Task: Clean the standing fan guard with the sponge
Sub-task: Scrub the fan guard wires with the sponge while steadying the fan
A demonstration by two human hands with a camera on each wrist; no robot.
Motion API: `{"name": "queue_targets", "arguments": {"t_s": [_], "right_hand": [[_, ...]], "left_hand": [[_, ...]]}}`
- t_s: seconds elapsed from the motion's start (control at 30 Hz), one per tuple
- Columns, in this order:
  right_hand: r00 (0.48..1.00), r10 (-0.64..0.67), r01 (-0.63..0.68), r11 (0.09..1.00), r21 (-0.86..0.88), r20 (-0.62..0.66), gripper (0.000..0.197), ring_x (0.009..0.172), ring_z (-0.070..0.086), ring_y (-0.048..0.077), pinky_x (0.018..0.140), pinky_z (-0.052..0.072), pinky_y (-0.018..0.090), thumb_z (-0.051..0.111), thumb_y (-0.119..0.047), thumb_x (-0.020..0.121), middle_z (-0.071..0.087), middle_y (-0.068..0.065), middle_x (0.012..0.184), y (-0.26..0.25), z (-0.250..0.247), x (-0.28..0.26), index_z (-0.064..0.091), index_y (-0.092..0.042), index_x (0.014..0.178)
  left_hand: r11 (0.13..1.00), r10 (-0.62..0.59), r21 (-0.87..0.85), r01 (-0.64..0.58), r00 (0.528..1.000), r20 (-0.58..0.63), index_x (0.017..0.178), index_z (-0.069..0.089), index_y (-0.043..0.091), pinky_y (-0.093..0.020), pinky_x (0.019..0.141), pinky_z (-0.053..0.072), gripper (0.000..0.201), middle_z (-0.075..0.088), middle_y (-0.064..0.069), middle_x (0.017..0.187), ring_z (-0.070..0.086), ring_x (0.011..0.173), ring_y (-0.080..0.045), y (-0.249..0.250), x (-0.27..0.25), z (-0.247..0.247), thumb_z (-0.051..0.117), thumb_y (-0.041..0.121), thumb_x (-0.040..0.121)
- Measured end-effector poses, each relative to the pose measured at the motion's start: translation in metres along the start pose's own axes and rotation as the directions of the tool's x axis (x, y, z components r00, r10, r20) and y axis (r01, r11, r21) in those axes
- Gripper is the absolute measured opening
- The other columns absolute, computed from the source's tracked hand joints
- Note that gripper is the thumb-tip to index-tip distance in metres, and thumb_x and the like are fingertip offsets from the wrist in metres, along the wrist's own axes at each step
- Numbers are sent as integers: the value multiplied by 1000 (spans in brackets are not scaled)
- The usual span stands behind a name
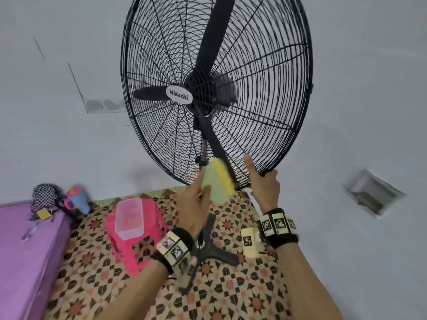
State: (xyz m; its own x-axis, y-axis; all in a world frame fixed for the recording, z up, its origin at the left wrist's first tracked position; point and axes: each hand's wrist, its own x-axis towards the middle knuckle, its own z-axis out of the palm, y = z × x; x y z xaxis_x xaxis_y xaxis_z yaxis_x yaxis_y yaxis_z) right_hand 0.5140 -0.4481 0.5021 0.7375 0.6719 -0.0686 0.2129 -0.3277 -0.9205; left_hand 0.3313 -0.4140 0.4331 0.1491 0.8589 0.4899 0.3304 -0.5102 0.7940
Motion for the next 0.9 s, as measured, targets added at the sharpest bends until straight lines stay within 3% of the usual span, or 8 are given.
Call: {"name": "queue_targets", "arguments": {"t_s": [0.1,0.2,0.3,0.37,0.47,0.6,0.77,0.9], "right_hand": [[1000,-15,15,1000,-3,-21,130,128,55,33,108,47,44,54,-100,62,56,12,144,-3,2,-9,36,-7,151],[1000,-5,5,1000,30,-13,133,134,52,33,114,43,45,56,-102,59,52,9,150,-1,4,-15,34,-10,153],[1000,6,-5,1000,23,-21,125,130,55,31,113,43,43,56,-102,58,56,7,144,2,10,-22,40,-16,147],[1000,0,0,1000,20,-31,120,127,56,31,111,44,43,58,-100,60,58,7,140,1,14,-26,42,-16,143],[999,-13,15,998,60,-33,114,126,55,30,108,43,40,66,-90,67,56,6,139,-6,16,-28,35,-12,145],[998,-58,57,997,46,13,123,134,53,30,116,41,43,65,-94,62,56,3,145,-8,18,-30,34,-19,154],[984,-173,174,984,-32,47,89,115,60,10,113,41,34,54,-97,69,66,-15,131,-4,20,-37,60,-38,135],[982,-181,184,982,-52,57,88,122,60,17,110,40,32,55,-95,71,68,-11,132,-4,16,-37,63,-35,134]], "left_hand": [[992,106,-64,-108,994,-29,158,31,44,-27,60,63,56,69,0,123,73,65,-3,14,-3,19,53,38,107],[1000,-4,29,5,1000,-22,156,23,61,-44,64,64,56,73,-5,104,72,70,-21,-29,-9,9,47,50,106],[983,-175,48,176,984,-23,158,22,50,-51,69,64,56,68,-5,99,69,77,-21,-64,-10,-20,48,41,109],[974,-228,-9,228,974,-6,161,26,40,-47,70,65,59,66,2,105,71,82,-16,-64,-8,-30,54,33,109],[989,-119,-89,121,992,29,152,48,26,-37,69,66,47,68,2,122,74,93,-13,-34,-12,-27,56,33,107],[992,-55,-108,66,993,100,118,48,28,-28,64,63,13,64,17,101,67,81,8,-7,-30,1,55,24,107],[944,-314,-79,320,946,78,120,35,26,-22,54,57,18,72,-10,104,70,73,-10,-65,-36,0,46,16,110],[937,-313,-135,322,946,81,125,40,13,-21,58,59,16,69,-11,116,72,79,-8,-58,-32,-6,46,15,110]]}}
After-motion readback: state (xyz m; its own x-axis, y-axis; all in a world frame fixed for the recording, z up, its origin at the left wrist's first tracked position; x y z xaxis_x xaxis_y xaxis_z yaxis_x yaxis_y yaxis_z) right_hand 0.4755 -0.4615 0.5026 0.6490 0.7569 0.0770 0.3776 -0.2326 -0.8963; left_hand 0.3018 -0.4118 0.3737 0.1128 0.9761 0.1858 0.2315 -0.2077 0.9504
